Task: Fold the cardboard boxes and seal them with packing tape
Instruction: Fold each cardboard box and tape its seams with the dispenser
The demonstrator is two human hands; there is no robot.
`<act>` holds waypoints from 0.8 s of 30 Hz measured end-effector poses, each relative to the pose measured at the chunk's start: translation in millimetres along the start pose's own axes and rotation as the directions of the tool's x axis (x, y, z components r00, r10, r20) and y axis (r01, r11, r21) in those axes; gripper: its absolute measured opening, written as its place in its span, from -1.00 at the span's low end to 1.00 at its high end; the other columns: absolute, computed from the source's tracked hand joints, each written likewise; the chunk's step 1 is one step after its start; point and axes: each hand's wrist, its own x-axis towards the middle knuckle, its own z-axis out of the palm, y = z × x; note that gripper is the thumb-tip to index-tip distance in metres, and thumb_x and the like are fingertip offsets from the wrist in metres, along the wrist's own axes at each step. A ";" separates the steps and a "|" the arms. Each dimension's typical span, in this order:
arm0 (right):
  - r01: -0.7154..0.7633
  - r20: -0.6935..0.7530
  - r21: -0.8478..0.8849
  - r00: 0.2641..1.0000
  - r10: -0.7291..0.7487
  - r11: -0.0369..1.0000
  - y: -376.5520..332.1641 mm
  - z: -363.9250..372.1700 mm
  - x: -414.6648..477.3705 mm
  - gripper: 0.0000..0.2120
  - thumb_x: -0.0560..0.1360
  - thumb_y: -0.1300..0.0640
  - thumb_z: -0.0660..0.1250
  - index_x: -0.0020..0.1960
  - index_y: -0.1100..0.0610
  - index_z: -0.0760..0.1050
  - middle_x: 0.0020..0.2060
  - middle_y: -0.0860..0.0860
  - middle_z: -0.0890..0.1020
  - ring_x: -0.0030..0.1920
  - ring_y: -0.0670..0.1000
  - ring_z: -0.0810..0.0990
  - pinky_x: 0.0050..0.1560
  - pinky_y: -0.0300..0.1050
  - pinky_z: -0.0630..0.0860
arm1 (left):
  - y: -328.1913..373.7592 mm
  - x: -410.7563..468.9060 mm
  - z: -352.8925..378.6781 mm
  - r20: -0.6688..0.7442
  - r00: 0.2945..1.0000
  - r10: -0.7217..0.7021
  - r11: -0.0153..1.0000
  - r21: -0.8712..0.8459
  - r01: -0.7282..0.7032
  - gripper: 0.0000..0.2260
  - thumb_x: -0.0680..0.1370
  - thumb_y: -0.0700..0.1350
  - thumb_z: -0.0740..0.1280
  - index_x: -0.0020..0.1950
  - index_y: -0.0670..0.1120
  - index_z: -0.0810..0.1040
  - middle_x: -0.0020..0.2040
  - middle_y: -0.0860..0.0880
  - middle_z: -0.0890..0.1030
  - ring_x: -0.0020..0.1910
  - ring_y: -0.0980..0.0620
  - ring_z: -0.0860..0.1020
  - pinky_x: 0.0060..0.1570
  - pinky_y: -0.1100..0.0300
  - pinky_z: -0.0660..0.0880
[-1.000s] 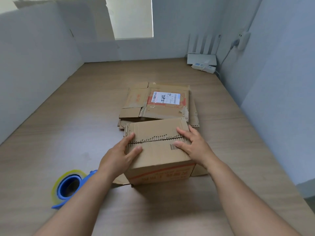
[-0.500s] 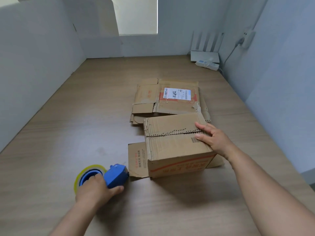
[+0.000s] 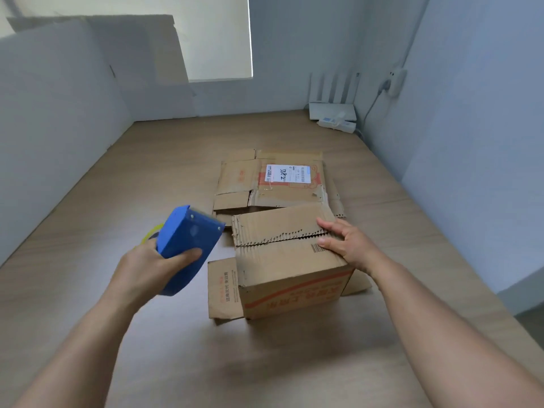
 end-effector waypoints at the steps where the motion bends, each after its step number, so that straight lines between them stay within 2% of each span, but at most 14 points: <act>1: 0.008 -0.003 0.006 1.000 -0.008 1.000 1.0 0.1 0.5 -0.51 0.48 0.11 0.41 0.38 0.04 0.42 0.48 0.06 0.25 0.46 -0.01 0.24 0.49 -0.14 0.05 | 23.3 1.3 -1.3 0.022 0.998 0.054 0.997 -0.061 -0.053 -0.73 0.33 0.23 0.50 -0.22 0.13 0.49 -0.24 0.11 0.56 -0.26 0.09 0.53 -0.40 0.19 0.39; 2: 0.014 -0.007 0.012 1.000 -0.014 1.000 2.2 -0.2 1.3 -0.51 0.48 0.11 0.42 0.38 0.06 0.42 0.48 0.06 0.26 0.45 -0.01 0.25 0.48 -0.17 0.06 | 45.4 2.0 1.7 0.063 0.992 0.114 0.990 -0.095 -0.107 -0.70 0.29 0.26 0.51 -0.21 0.13 0.51 -0.25 0.10 0.58 -0.25 0.08 0.55 -0.39 0.18 0.42; 4: 0.010 -0.013 -0.001 1.000 -0.010 1.000 4.7 -1.1 2.0 -0.51 0.48 0.09 0.42 0.38 0.05 0.43 0.48 0.06 0.24 0.46 -0.02 0.24 0.46 -0.24 0.04 | 82.2 2.2 17.4 0.192 0.955 0.226 0.974 -0.054 -0.220 -0.64 0.25 0.30 0.51 -0.13 0.13 0.55 -0.21 0.10 0.61 -0.21 0.06 0.58 -0.28 0.11 0.53; 6: -0.002 -0.017 -0.021 1.000 0.002 1.000 7.3 -1.5 2.0 -0.50 0.47 0.03 0.42 0.38 -0.01 0.42 0.49 0.04 0.22 0.47 -0.04 0.19 0.37 -0.33 0.02 | 104.8 2.3 39.9 0.328 0.899 0.291 0.938 0.087 -0.336 -0.61 0.30 0.30 0.48 0.00 0.14 0.54 -0.13 0.12 0.61 -0.17 0.12 0.56 -0.14 0.10 0.56; 7: -0.004 -0.018 -0.016 1.000 0.004 1.000 8.2 -1.2 2.1 -0.50 0.47 0.02 0.42 0.38 -0.04 0.42 0.49 0.04 0.21 0.48 -0.05 0.18 0.35 -0.34 0.02 | 110.4 3.2 49.9 0.365 0.879 0.306 0.906 0.173 -0.387 -0.57 0.32 0.30 0.45 0.07 0.12 0.53 -0.11 0.14 0.60 -0.17 0.17 0.54 -0.15 0.16 0.54; 9: -0.011 -0.012 -0.006 1.000 0.011 1.000 8.8 0.0 2.3 -0.50 0.47 0.00 0.41 0.39 -0.08 0.41 0.51 0.04 0.19 0.49 -0.03 0.16 0.39 -0.27 0.04 | 113.3 6.9 61.0 0.381 0.869 0.315 0.852 0.289 -0.436 -0.51 0.33 0.34 0.40 0.14 0.09 0.51 -0.11 0.16 0.57 -0.19 0.22 0.50 -0.20 0.23 0.49; 12: -0.024 -0.033 -0.141 0.999 0.020 0.990 5.8 -0.2 1.1 -0.48 0.47 -0.05 0.39 0.40 -0.14 0.38 0.53 0.03 0.11 0.51 0.03 0.07 0.48 -0.06 0.04 | 109.4 12.8 65.3 0.388 0.868 0.308 0.854 0.290 -0.432 -0.50 0.32 0.35 0.40 0.12 0.09 0.53 -0.12 0.15 0.58 -0.18 0.19 0.52 -0.19 0.20 0.53; 14: 0.024 -0.123 -0.178 0.991 -0.047 0.984 1.3 -2.1 -3.5 -0.49 0.47 0.00 0.38 0.40 -0.08 0.38 0.51 -0.02 0.15 0.50 0.01 0.08 0.46 -0.07 0.07 | 108.9 14.6 65.9 0.400 0.862 0.310 0.852 0.285 -0.439 -0.50 0.31 0.36 0.40 0.12 0.10 0.52 -0.13 0.17 0.57 -0.19 0.20 0.52 -0.23 0.25 0.50; 15: 0.077 -0.195 -0.126 0.976 -0.101 0.989 -1.7 -2.4 -7.4 -0.51 0.47 0.06 0.38 0.39 -0.04 0.41 0.48 -0.05 0.22 0.48 -0.01 0.14 0.43 -0.12 0.12 | 109.7 15.3 66.5 0.405 0.859 0.312 0.849 0.287 -0.443 -0.50 0.31 0.36 0.39 0.12 0.11 0.52 -0.13 0.18 0.56 -0.19 0.20 0.52 -0.24 0.27 0.50; 17: 0.212 -0.308 0.150 0.938 -0.159 0.966 -9.1 -2.5 -18.0 -0.56 0.43 0.17 0.36 0.30 -0.03 0.48 0.32 -0.16 0.40 0.36 -0.09 0.35 0.34 -0.20 0.29 | 111.0 17.2 68.1 0.415 0.856 0.309 0.849 0.284 -0.445 -0.50 0.31 0.36 0.39 0.12 0.11 0.51 -0.12 0.17 0.57 -0.19 0.20 0.52 -0.23 0.26 0.50; 19: 0.293 -0.312 0.452 0.937 -0.159 0.842 -20.2 -2.1 -25.8 -0.58 0.35 0.19 0.34 0.17 -0.09 0.52 0.13 -0.17 0.54 0.13 -0.16 0.52 0.12 -0.23 0.49 | 111.8 19.4 68.7 0.429 0.852 0.301 0.854 0.275 -0.441 -0.50 0.31 0.36 0.39 0.13 0.11 0.50 -0.10 0.16 0.58 -0.18 0.19 0.52 -0.20 0.24 0.53; 20: 0.303 -0.302 0.527 0.940 -0.159 0.794 -24.1 -1.2 -27.1 -0.61 0.35 0.21 0.36 0.13 -0.09 0.54 0.05 -0.13 0.58 0.02 -0.16 0.55 0.04 -0.24 0.52 | 112.3 20.3 68.7 0.440 0.848 0.296 0.856 0.271 -0.439 -0.49 0.30 0.37 0.38 0.13 0.12 0.50 -0.09 0.15 0.58 -0.17 0.19 0.52 -0.18 0.22 0.54; 21: 0.308 -0.299 0.550 0.941 -0.161 0.776 -26.6 0.4 -27.0 -0.65 0.37 0.25 0.40 0.08 -0.07 0.56 0.00 -0.09 0.62 -0.05 -0.15 0.56 -0.01 -0.24 0.54 | 112.8 21.2 68.5 0.453 0.843 0.290 0.859 0.265 -0.438 -0.47 0.29 0.38 0.37 0.13 0.12 0.49 -0.08 0.15 0.59 -0.16 0.19 0.53 -0.15 0.20 0.56; 24: 0.303 -0.321 0.497 0.935 -0.152 0.813 -29.7 4.9 -25.3 -0.83 0.45 0.28 0.41 -0.12 0.02 0.62 -0.22 -0.07 0.67 -0.18 -0.12 0.59 -0.10 -0.25 0.55 | 115.2 22.5 67.6 0.487 0.827 0.280 0.871 0.233 -0.432 -0.39 0.16 0.45 0.29 0.09 0.15 0.46 -0.07 0.15 0.59 -0.15 0.18 0.54 -0.12 0.18 0.59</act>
